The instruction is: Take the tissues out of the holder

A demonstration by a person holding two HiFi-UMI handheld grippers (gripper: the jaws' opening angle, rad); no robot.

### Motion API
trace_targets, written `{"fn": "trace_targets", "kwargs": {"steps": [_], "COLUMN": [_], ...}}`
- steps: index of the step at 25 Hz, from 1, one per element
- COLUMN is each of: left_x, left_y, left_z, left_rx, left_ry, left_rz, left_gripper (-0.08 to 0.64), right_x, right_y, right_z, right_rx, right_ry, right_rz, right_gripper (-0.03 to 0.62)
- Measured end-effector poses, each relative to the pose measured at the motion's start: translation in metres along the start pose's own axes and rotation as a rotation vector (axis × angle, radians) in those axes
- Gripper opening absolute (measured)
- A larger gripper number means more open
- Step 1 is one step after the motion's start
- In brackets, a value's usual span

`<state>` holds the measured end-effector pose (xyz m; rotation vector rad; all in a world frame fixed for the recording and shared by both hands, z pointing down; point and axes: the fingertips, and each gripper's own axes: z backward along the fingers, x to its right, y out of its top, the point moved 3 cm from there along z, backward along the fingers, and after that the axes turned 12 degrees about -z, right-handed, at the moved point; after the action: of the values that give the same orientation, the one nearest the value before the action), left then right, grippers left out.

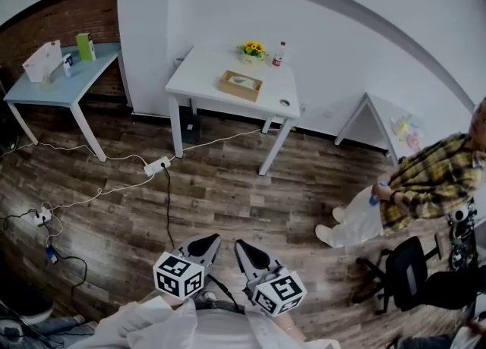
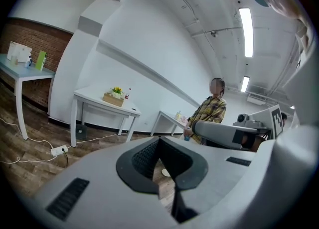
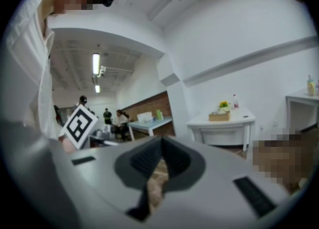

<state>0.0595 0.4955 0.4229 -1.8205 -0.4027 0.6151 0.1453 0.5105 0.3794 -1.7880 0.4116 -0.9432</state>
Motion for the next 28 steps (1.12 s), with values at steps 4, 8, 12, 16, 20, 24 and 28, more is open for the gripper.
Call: {"fn": "trace_targets", "kwargs": {"steps": [4, 8, 12, 16, 20, 24, 28], "left_x": [-0.002, -0.009, -0.028, -0.052, -0.089, -0.127, -0.168], "left_y": [-0.005, 0.000, 0.002, 0.012, 0.030, 0.062, 0.082], "left_z": [-0.013, -0.024, -0.042, -0.068, -0.102, -0.133, -0.164], "left_rx": [-0.010, -0.017, -0.025, -0.023, -0.025, -0.018, -0.025], "left_ry": [0.013, 0.004, 0.002, -0.029, -0.056, -0.080, -0.080], "left_rz": [0.028, 0.020, 0.038, -0.003, -0.004, -0.032, -0.046], "left_gripper": [0.017, 0.017, 0.017, 0.017, 0.017, 0.017, 0.017], "right_x": [0.013, 0.028, 0.044, 0.064, 0.089, 0.113, 0.138], "right_y": [-0.003, -0.006, 0.000, 0.012, 0.035, 0.065, 0.087], "right_z": [0.002, -0.004, -0.026, -0.059, -0.101, -0.140, -0.184], "right_rx": [-0.014, -0.032, -0.040, -0.027, -0.006, 0.024, 0.036], "right_ry": [-0.015, -0.040, -0.047, -0.068, -0.095, -0.126, -0.137], "right_rz": [-0.014, -0.048, -0.043, -0.039, -0.035, -0.029, -0.027], "right_gripper": [0.009, 0.009, 0.009, 0.009, 0.009, 0.009, 0.009]}}
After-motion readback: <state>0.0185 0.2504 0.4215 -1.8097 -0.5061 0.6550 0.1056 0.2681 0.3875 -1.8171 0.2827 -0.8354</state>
